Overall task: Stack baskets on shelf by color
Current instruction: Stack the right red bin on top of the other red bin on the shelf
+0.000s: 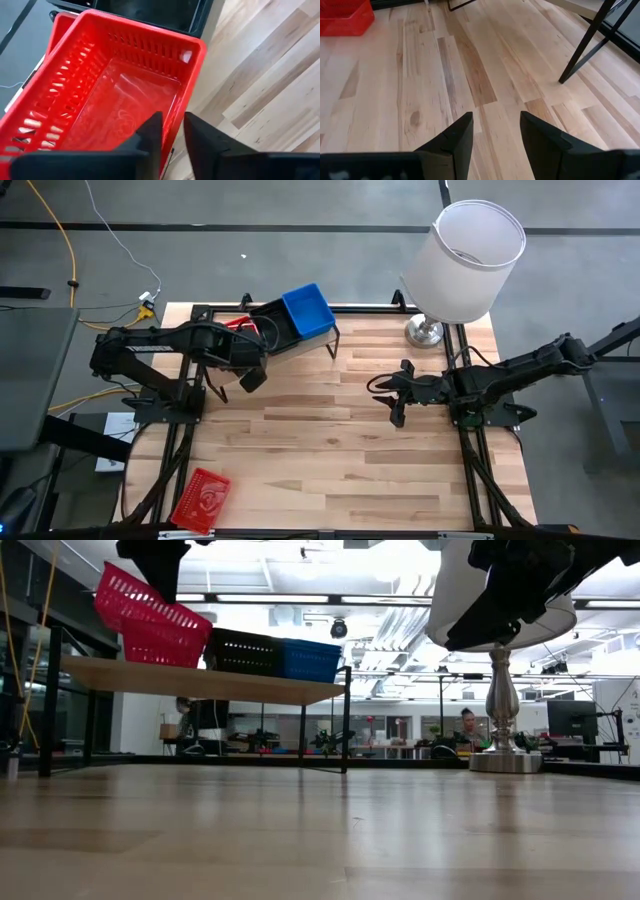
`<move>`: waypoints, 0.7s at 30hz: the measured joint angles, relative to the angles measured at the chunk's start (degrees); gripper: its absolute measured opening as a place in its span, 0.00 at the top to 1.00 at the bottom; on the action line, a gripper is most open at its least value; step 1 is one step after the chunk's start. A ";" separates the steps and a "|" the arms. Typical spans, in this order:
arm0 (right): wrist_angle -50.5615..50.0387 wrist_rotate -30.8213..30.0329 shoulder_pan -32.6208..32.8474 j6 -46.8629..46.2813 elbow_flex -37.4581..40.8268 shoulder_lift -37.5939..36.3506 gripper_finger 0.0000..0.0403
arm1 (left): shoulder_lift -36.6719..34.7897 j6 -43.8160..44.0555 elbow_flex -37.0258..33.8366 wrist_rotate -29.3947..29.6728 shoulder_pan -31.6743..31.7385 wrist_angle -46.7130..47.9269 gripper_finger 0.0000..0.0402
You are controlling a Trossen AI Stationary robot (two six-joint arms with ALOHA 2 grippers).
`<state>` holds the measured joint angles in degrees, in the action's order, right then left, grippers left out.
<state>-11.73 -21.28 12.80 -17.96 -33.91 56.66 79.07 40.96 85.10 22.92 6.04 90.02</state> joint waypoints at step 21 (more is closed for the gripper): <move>0.07 0.00 -0.01 -0.15 0.00 0.00 0.63 | -0.68 -1.78 4.34 2.16 -0.02 0.01 0.99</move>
<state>-11.66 -21.28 12.79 -18.11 -33.91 56.66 78.39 39.18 89.44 25.08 6.02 90.04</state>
